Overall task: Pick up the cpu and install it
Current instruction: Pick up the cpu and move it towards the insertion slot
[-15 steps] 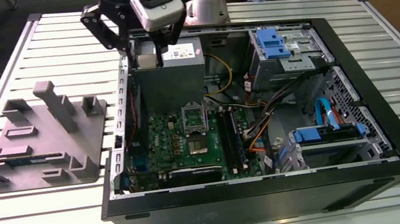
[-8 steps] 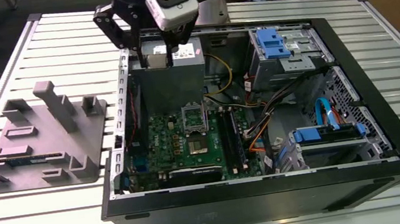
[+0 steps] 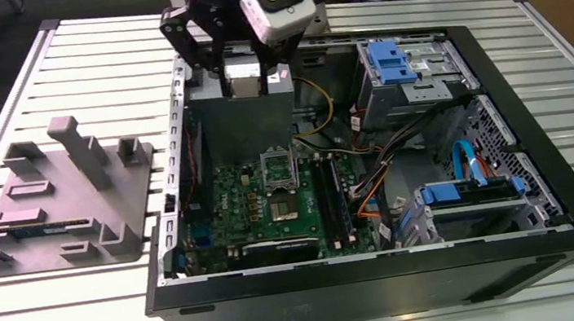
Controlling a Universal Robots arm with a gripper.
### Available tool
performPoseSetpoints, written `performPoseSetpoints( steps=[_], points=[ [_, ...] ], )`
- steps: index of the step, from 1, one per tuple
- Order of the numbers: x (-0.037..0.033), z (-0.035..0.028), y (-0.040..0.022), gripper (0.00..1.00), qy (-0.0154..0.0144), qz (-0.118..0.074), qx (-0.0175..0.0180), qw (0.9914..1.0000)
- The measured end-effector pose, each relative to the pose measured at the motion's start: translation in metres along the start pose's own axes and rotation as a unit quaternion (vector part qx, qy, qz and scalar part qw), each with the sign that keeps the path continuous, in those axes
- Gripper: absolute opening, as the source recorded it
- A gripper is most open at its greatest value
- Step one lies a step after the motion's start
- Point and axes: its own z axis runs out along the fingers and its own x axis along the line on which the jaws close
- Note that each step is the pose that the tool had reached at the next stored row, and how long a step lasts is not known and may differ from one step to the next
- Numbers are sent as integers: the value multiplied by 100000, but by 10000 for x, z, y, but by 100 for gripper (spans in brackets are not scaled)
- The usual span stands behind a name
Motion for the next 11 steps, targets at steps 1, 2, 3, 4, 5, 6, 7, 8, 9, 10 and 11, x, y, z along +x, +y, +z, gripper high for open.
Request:
performPoseSetpoints(
  steps=[1,2,3,4,5,6,7,8,9,10,11],
  points=[
    [-15,5,1,47,0,-1,-3,100000],
    [-25,11,1,47,-2,0,-8,100000],
    [-35,17,1,47,-4,1,-5,100000],
    [-44,24,2,47,-1,1,-5,100000],
    [-51,32,2,47,2,2,1,100000],
    [-56,41,2,47,5,2,6,100000],
    [-61,52,2,47,2,-1,4,100000],
    [-64,63,1,47,-1,2,-4,100000],
    [-67,74,0,47,-1,2,-5,100000],
    [-70,84,-2,47,0,2,-2,100000],
    [-73,95,-4,47,0,2,-2,100000]
  ],
)
